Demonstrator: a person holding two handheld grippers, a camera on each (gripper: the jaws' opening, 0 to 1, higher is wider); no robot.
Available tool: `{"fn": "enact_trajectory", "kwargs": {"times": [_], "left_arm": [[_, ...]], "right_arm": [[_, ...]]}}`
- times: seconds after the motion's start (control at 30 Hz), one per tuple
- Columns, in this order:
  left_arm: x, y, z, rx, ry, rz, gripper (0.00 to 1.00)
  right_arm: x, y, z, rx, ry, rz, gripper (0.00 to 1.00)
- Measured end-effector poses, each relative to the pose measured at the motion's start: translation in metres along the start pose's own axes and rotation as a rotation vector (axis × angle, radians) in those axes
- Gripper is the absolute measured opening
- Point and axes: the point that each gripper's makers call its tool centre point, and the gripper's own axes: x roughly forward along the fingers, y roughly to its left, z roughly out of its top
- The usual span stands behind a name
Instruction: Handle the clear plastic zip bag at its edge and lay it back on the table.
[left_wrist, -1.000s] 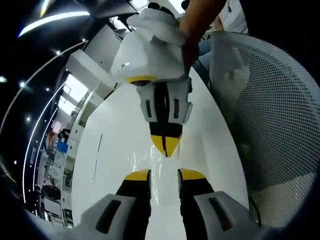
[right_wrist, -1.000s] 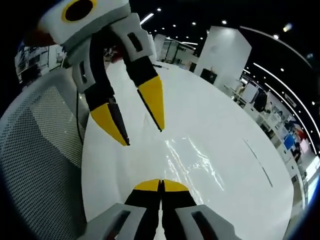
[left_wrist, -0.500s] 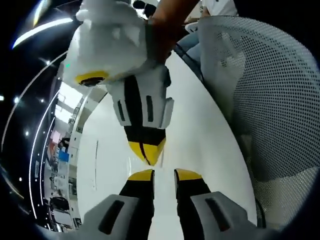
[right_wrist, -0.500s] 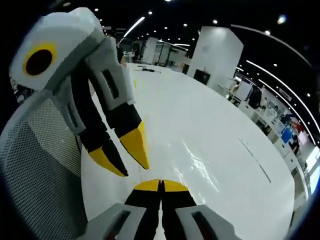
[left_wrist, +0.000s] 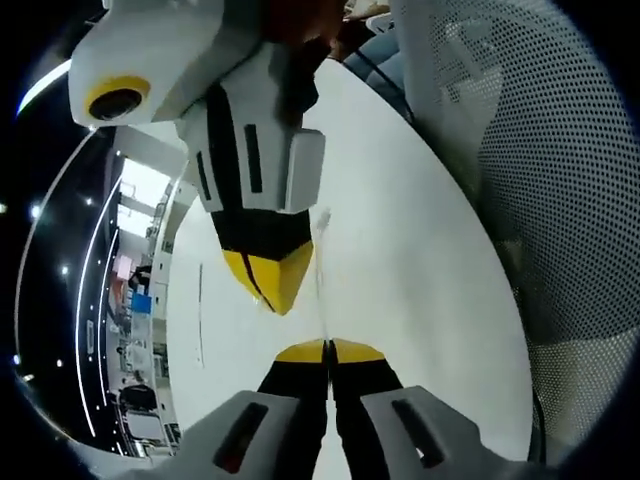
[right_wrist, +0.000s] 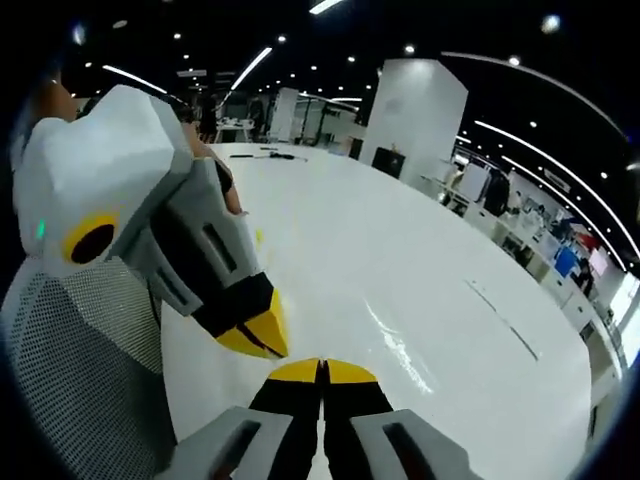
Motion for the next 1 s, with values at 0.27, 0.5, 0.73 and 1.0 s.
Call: {"fn": "enact_trajectory", "kwargs": {"times": [0.27, 0.5, 0.73, 1.0], "left_arm": [[0.005, -0.014, -0.012, -0.042, 0.034, -0.031, 0.0], [0.005, -0.014, -0.014, -0.066, 0.027, -0.018, 0.0], [0.006, -0.019, -0.018, -0.088, 0.01, -0.028, 0.0], [0.005, -0.013, -0.022, -0.125, -0.015, -0.014, 0.0]], "right_arm": [[-0.015, -0.024, 0.021, -0.032, -0.079, -0.131, 0.0], [-0.021, -0.03, 0.03, -0.034, -0.105, -0.18, 0.0], [-0.024, -0.028, 0.029, -0.026, -0.112, -0.208, 0.0], [-0.024, -0.03, 0.028, -0.045, -0.101, -0.236, 0.0]]}}
